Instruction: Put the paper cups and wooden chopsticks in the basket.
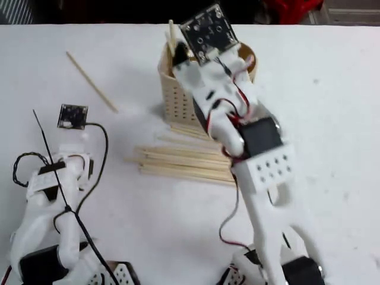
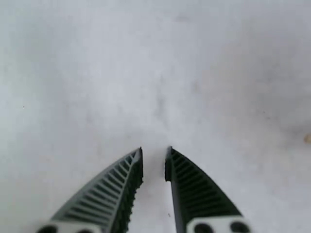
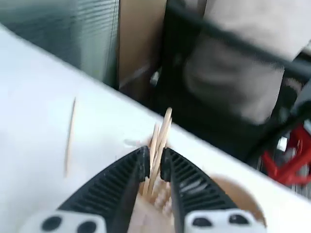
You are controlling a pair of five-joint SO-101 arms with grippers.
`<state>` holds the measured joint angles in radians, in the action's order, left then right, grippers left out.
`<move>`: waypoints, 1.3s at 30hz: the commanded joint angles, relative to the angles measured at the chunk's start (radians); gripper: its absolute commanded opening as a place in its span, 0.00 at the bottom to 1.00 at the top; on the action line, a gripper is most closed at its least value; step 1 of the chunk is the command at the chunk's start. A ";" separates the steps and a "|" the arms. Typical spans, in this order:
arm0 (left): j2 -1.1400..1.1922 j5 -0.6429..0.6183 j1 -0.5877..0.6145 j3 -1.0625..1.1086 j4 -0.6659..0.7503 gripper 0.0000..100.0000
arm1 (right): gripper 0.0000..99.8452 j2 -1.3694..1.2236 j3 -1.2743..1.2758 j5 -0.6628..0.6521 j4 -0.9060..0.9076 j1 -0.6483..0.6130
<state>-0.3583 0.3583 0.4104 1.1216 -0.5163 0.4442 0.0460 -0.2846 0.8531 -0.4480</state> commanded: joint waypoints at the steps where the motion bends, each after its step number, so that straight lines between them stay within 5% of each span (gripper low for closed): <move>1: -0.024 0.012 -0.025 -0.002 0.023 0.10 | 0.09 0.107 -0.009 -0.052 0.262 0.004; 8: -0.024 0.012 -0.025 -0.002 0.023 0.10 | 0.10 0.090 0.144 -0.290 0.489 -0.168; 15: -0.024 0.012 -0.025 -0.002 0.023 0.10 | 0.10 -0.016 0.511 -0.377 0.278 -0.315; 27: -0.024 0.012 -0.025 -0.002 0.023 0.10 | 0.10 -0.337 0.660 -0.434 -0.021 -0.321; 39: -0.024 0.012 -0.025 -0.002 0.023 0.10 | 0.09 -0.409 0.666 -0.433 -0.081 -0.282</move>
<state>-0.3583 0.3583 0.4104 1.1216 -0.5163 0.0299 0.7150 -0.7066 0.7810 -0.7457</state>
